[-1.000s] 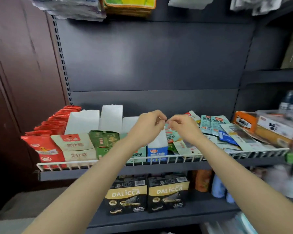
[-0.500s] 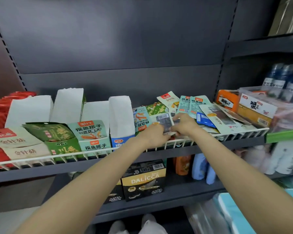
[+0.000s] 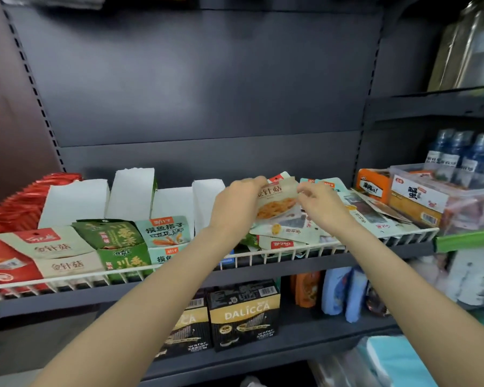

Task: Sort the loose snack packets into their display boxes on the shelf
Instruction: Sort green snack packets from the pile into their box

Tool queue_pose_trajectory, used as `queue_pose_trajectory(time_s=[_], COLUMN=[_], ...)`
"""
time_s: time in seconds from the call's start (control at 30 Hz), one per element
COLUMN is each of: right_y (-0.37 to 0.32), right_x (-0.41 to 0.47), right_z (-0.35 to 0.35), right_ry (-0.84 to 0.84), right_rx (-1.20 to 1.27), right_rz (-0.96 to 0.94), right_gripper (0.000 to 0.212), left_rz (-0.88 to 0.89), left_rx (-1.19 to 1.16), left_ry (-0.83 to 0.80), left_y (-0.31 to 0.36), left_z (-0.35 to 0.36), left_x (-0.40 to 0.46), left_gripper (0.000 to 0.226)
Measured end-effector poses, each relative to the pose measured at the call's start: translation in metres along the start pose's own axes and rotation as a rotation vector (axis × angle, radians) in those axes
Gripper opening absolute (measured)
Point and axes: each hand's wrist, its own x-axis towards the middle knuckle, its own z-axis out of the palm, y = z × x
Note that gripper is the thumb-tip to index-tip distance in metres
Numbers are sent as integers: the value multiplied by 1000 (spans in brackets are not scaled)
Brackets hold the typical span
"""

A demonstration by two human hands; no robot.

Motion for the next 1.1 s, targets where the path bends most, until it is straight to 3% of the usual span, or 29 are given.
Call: queue_pose_trajectory(time_s=[0.17, 0.3, 0.73, 0.9, 1.1], right_y=[-49, -93, -231, -254, -251], right_x=[-11, -20, -23, -18, -9], right_z=[12, 38, 167, 199, 209], right_ry=[77, 217, -35, -152, -284], right_rx=[-59, -12, 219, 233, 18], right_rz=[-214, -313, -472, -415, -423], right_gripper=[11, 24, 21, 18, 16], left_rz=[-65, -229, -334, -400, -481], left_rx=[-213, -424, -206, -134, -47], left_ry=[169, 315, 564, 510, 299], left_y=[-22, -60, -197, -233, -258], left_z=[-45, -81, -180, -191, -182], left_x=[-17, -34, -103, -117, -123], left_gripper=[19, 15, 7, 9, 15])
